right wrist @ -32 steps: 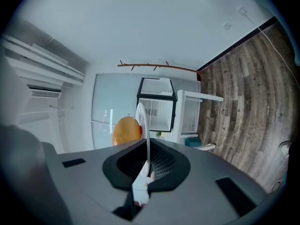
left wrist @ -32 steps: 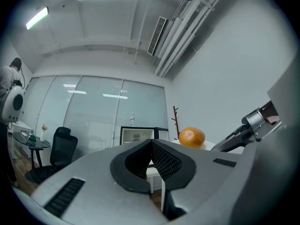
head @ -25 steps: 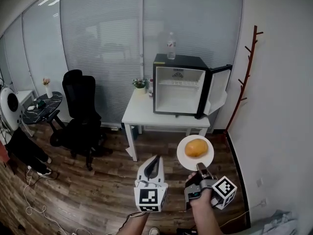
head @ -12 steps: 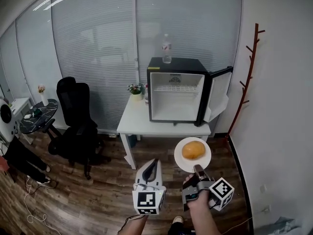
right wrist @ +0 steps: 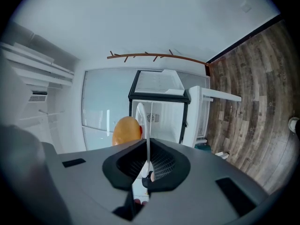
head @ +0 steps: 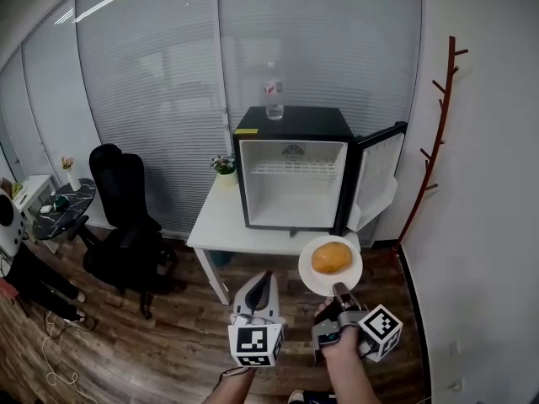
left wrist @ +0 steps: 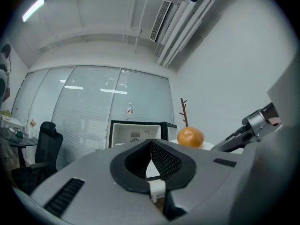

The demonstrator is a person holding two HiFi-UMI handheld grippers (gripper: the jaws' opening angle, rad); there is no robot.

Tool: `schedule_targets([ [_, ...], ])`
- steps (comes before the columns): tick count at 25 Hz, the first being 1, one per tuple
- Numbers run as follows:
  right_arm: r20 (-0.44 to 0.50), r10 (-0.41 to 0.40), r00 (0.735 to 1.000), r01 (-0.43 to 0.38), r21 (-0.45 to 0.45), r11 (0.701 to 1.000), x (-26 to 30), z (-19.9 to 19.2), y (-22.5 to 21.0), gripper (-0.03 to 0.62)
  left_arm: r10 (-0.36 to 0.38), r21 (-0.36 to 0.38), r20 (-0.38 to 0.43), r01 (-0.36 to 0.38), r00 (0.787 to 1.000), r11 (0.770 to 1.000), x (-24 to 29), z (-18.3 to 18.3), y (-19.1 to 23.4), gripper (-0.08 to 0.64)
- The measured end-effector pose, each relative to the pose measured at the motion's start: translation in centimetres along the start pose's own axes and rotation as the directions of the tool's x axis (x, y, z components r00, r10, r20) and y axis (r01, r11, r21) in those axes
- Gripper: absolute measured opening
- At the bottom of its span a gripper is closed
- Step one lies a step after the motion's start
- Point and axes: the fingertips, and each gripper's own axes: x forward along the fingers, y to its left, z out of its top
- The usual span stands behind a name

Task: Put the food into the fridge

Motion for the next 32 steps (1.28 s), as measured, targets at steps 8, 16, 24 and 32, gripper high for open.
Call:
schedule_targets([
  [8, -0.039, -0.009, 0.999, 0.009, 0.009, 1.0, 5.4, 4.6, -0.5, 0.035, 0.038, 0.023, -0.013, -0.038, 0.999, 0.999, 6.5, -0.8, -1.5, 0.026],
  [16, -0.054, -0.018, 0.998, 0.019, 0.004, 1.0, 10.9, 6.2, -1.1, 0.035, 0.04, 0.029, -0.024, -0.039, 0.999, 0.999, 11.8, -2.6, -0.2, 0.026],
  [24, -0.029, -0.034, 0.999, 0.034, -0.014, 0.999, 19.1, 6.5, -1.0, 0.035, 0.023, 0.017, -0.011, -0.023, 1.0, 1.0, 19.3, -3.9, 4.3, 0.026],
  [32, 0.012, -0.049, 0.999, 0.05, -0.024, 0.998, 27.5, 5.7, 0.4, 0.035, -0.019, 0.007, -0.002, 0.019, 1.0, 1.0, 26.7, -4.1, 9.3, 0.026],
])
